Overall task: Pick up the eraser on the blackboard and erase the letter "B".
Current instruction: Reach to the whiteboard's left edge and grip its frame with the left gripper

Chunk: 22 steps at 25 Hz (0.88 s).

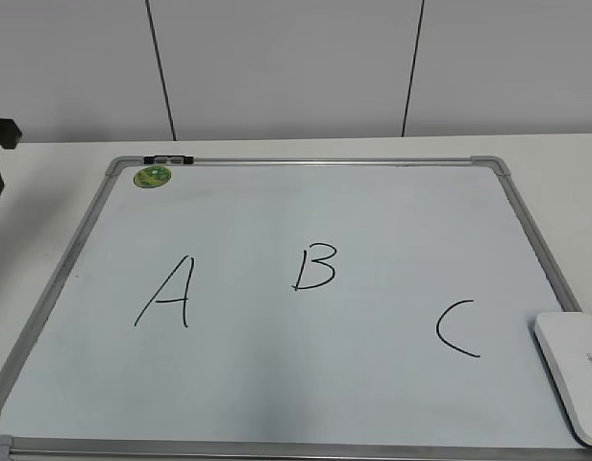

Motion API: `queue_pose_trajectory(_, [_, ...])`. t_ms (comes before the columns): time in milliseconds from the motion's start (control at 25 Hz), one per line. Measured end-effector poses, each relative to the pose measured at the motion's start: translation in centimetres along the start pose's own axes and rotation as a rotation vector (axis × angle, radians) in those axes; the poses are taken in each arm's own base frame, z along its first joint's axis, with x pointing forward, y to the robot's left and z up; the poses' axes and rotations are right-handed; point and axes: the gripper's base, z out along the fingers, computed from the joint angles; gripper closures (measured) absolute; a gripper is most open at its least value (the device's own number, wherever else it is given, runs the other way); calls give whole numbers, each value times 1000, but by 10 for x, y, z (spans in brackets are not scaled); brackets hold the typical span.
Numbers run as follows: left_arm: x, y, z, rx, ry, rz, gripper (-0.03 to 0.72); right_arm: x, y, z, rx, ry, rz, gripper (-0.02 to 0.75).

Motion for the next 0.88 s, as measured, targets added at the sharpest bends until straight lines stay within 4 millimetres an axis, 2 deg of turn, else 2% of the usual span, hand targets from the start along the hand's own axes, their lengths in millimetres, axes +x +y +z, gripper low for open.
queue_pose_trajectory(160, [-7, -5, 28, 25, 58, 15, 450, 0, 0, 0, 0, 0, 0, 164])
queue_pose_trajectory(440, [-6, -9, 69, 34, 136, 26, 449, 0, 0, 0, 0, 0, 0, 164])
queue_pose_trajectory(880, [-3, -13, 103, 56, 193, 115, 449, 0, 0, 0, 0, 0, 0, 164])
